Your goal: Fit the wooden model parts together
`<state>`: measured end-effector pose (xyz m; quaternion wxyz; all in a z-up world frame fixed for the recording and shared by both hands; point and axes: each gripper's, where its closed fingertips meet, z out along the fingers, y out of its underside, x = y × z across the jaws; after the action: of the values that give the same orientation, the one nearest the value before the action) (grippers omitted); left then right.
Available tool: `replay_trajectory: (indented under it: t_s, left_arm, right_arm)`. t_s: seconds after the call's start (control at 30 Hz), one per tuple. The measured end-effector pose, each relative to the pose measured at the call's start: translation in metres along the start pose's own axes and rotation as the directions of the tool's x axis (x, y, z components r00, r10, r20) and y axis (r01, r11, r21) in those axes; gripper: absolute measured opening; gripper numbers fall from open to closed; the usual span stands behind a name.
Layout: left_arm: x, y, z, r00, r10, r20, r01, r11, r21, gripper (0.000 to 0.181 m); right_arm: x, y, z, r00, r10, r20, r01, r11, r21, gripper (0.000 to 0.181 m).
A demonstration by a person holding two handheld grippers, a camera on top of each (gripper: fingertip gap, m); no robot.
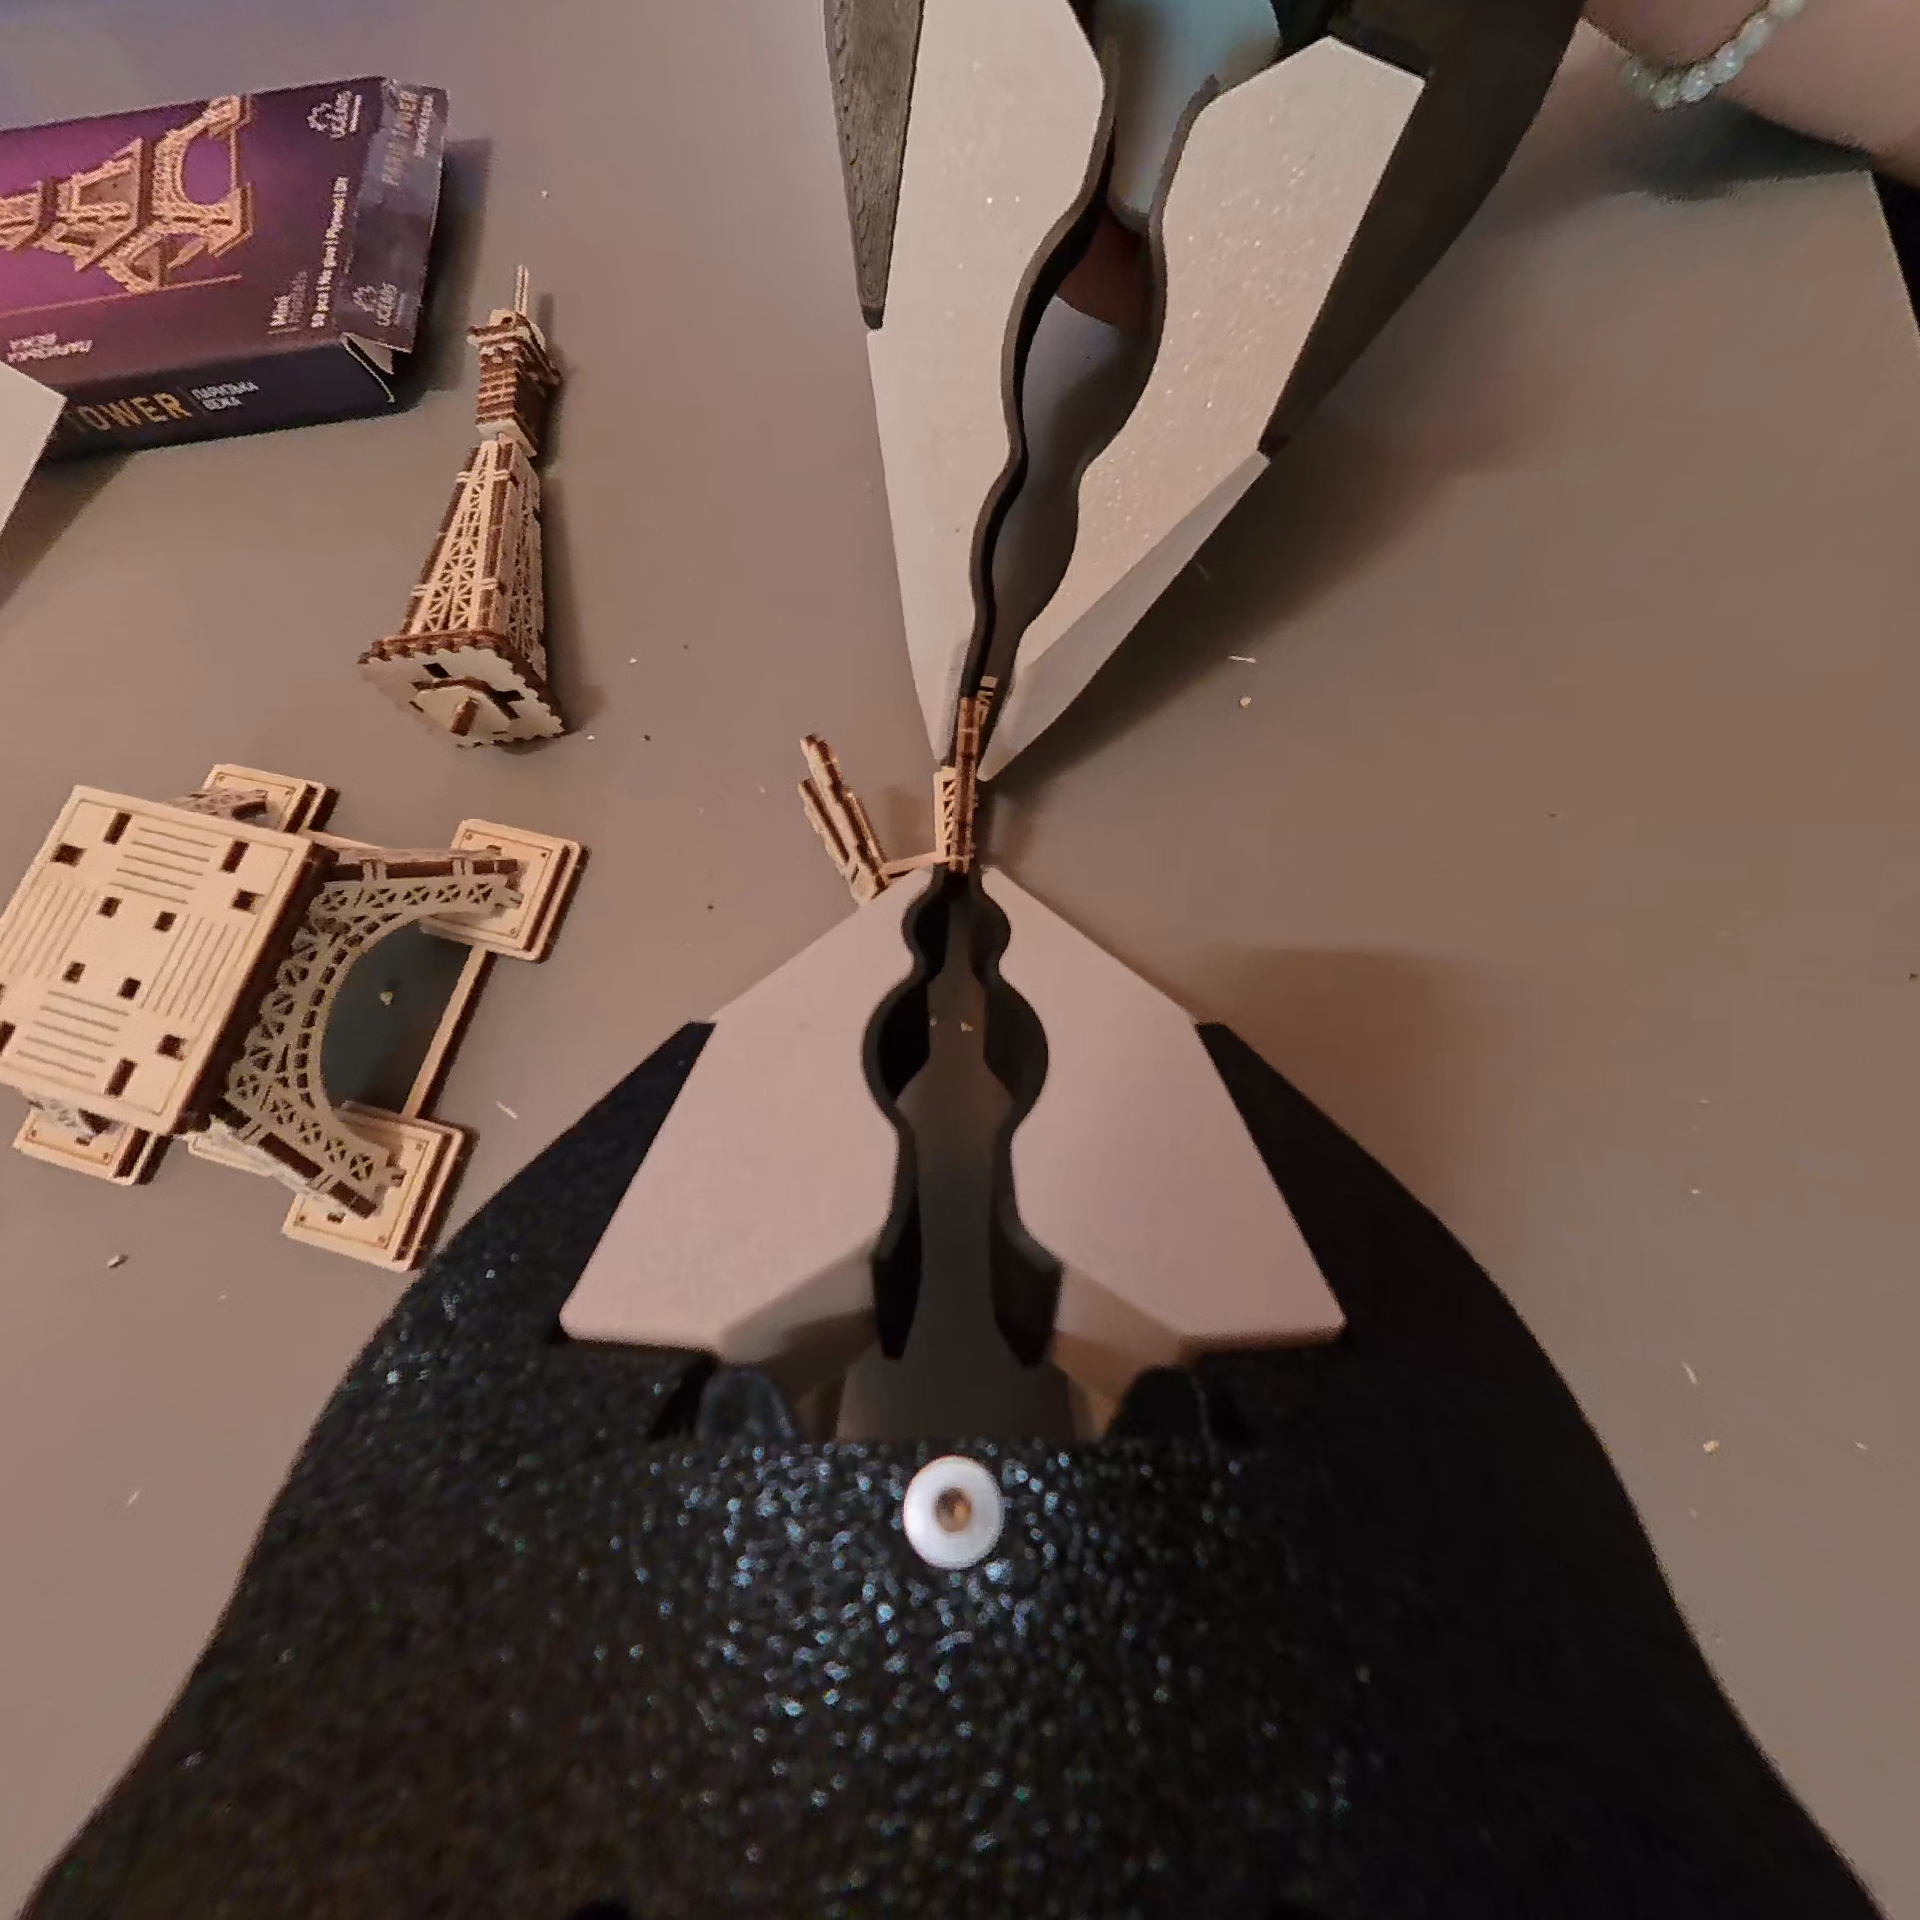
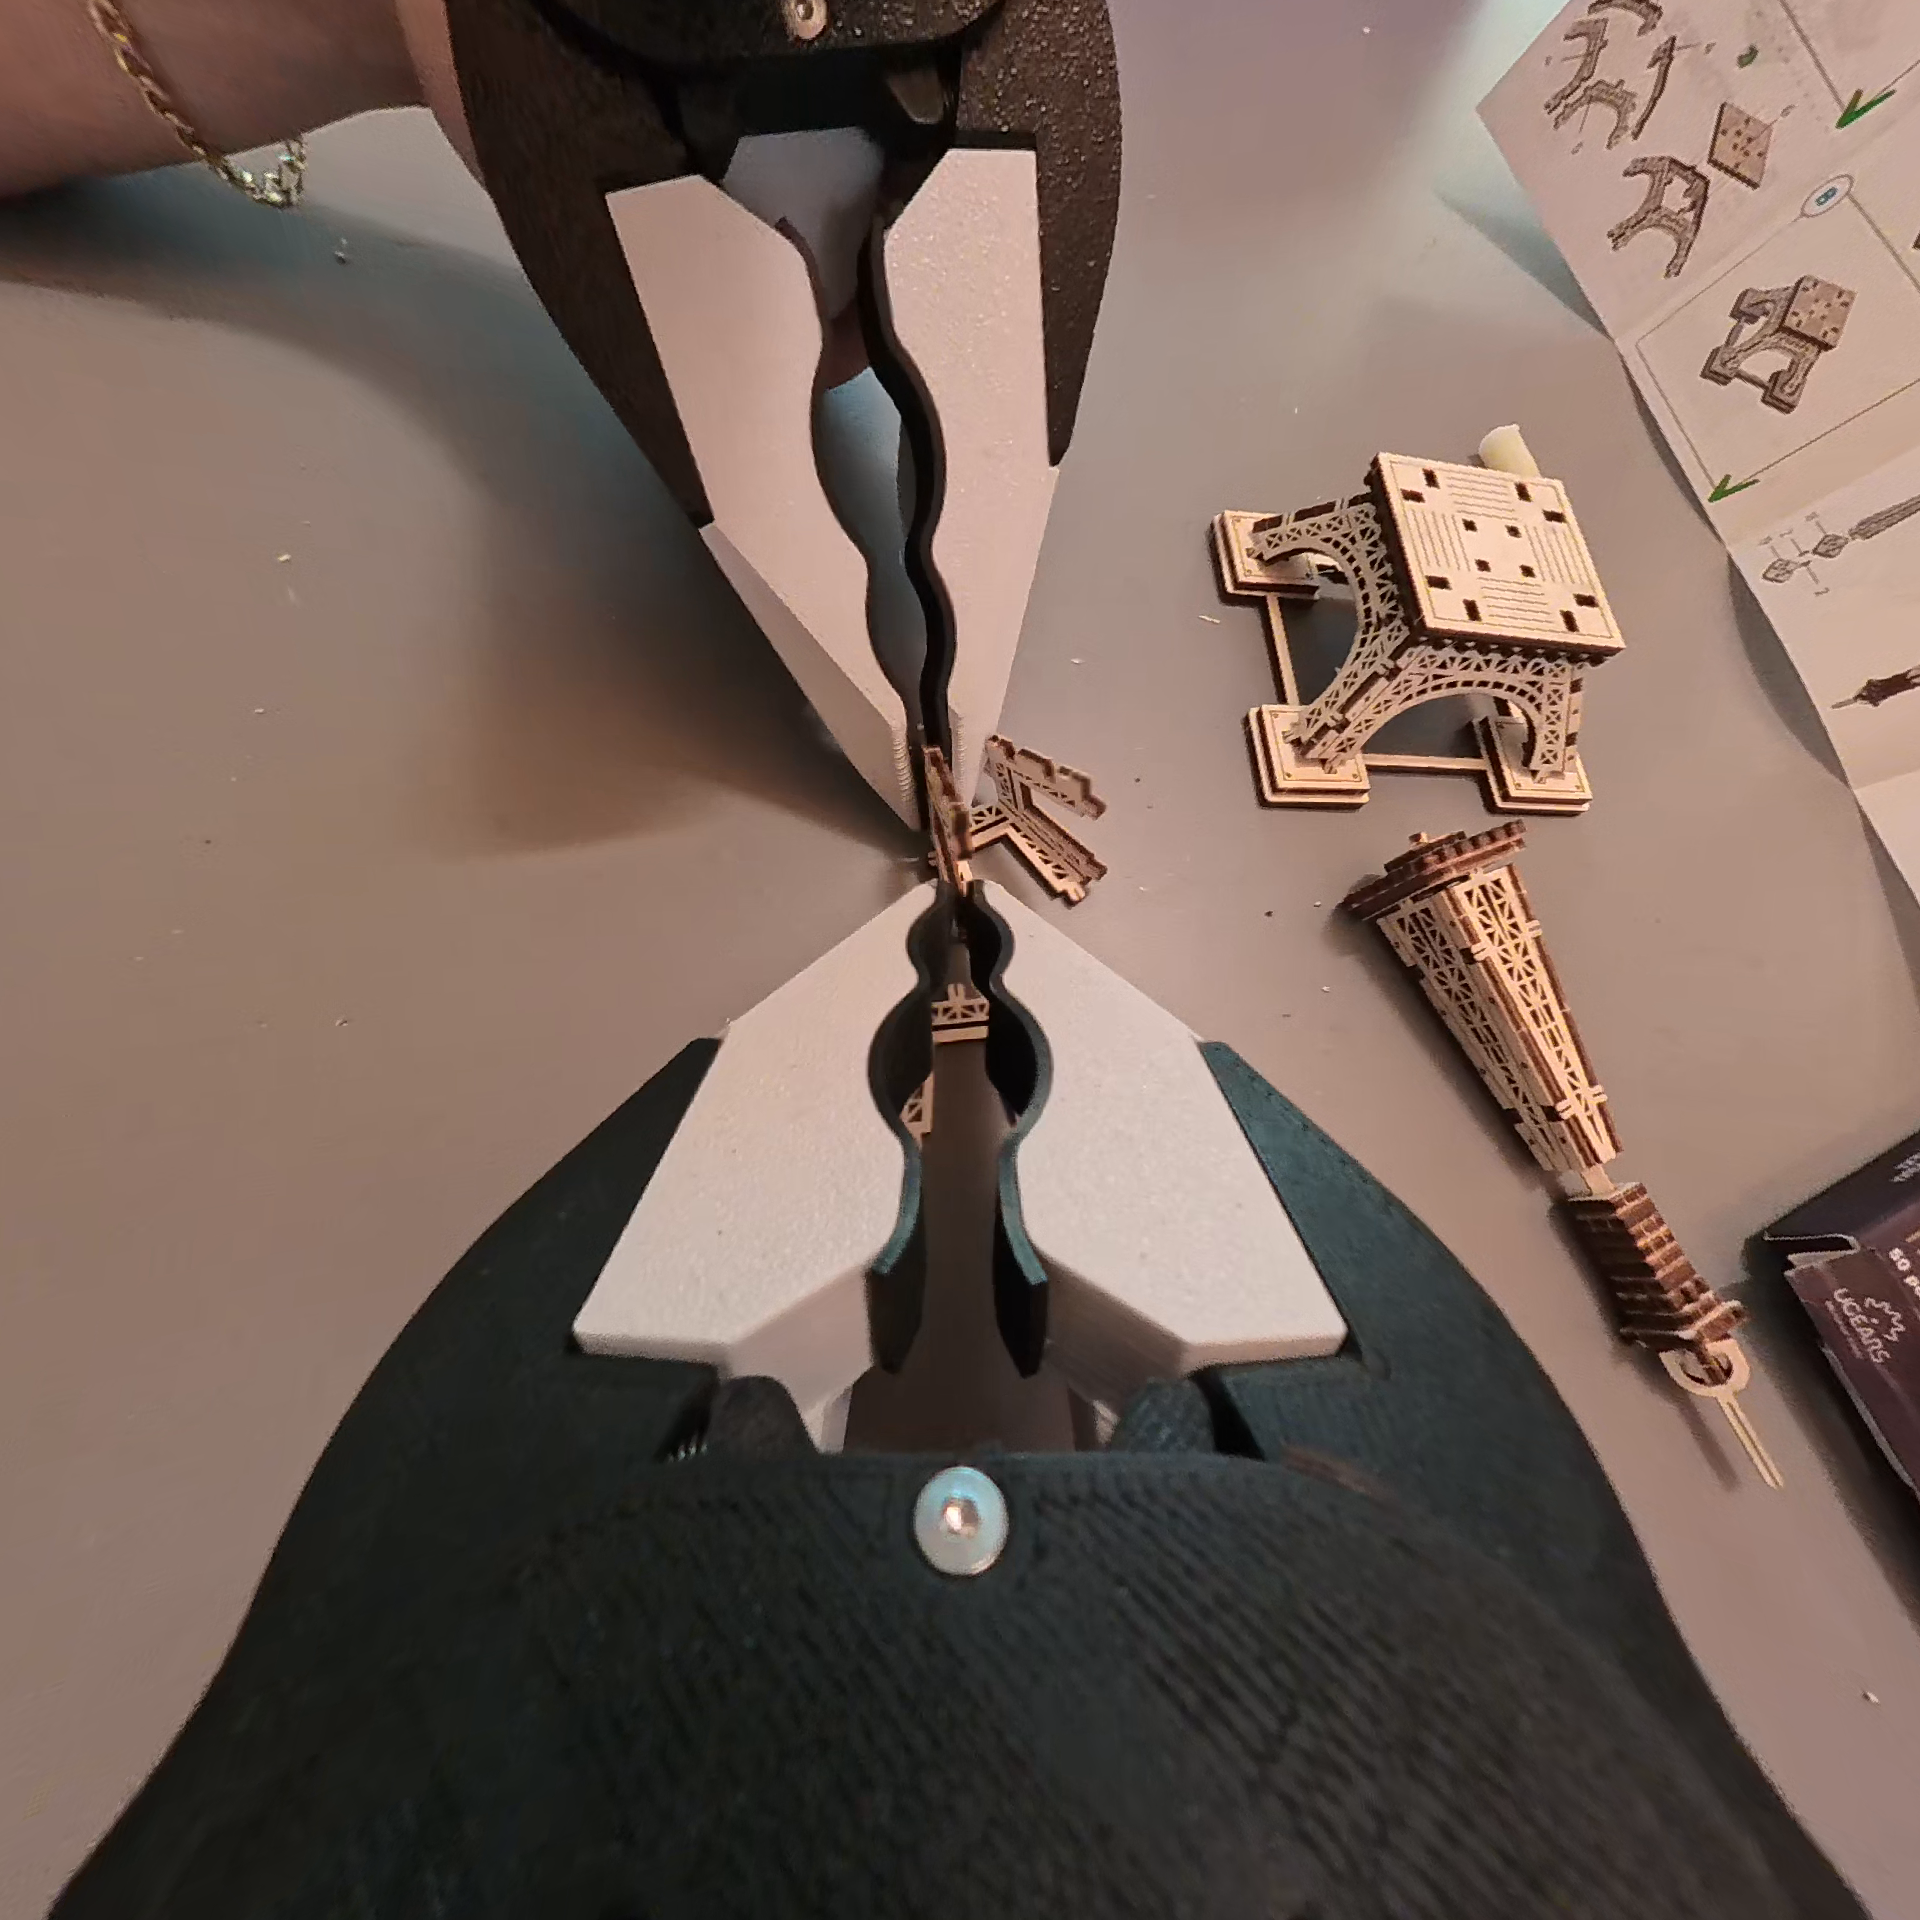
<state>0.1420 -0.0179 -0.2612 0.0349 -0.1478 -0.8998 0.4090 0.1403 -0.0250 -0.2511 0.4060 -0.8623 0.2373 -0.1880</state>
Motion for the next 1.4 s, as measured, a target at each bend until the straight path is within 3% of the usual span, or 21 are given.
replay_trajectory:
  t_s: [0.73,0.93,1.1,1.4]
  left_arm:
    - [0.000,0.000,0.001,0.998,-0.053,-0.041,0.053,0.999,-0.004,0.001]
    - [0.003,-0.001,0.002,0.998,-0.035,-0.054,0.034,0.999,-0.003,0.001]
    - [0.005,-0.002,0.002,0.998,-0.026,-0.063,0.026,1.000,0.000,0.001]
    - [0.006,-0.003,0.002,0.998,-0.016,-0.066,0.017,1.000,0.007,0.001]
  right_arm:
    - [0.007,-0.005,-0.004,0.996,-0.064,-0.056,0.065,0.998,0.012,0.002]
    - [0.005,-0.001,-0.007,1.000,-0.028,-0.010,0.029,0.999,0.020,0.011]
    - [0.003,0.000,-0.005,0.999,-0.031,0.005,0.031,0.999,0.022,0.000]
    - [-0.003,0.003,-0.003,0.998,-0.060,0.024,0.060,0.998,0.000,0.005]
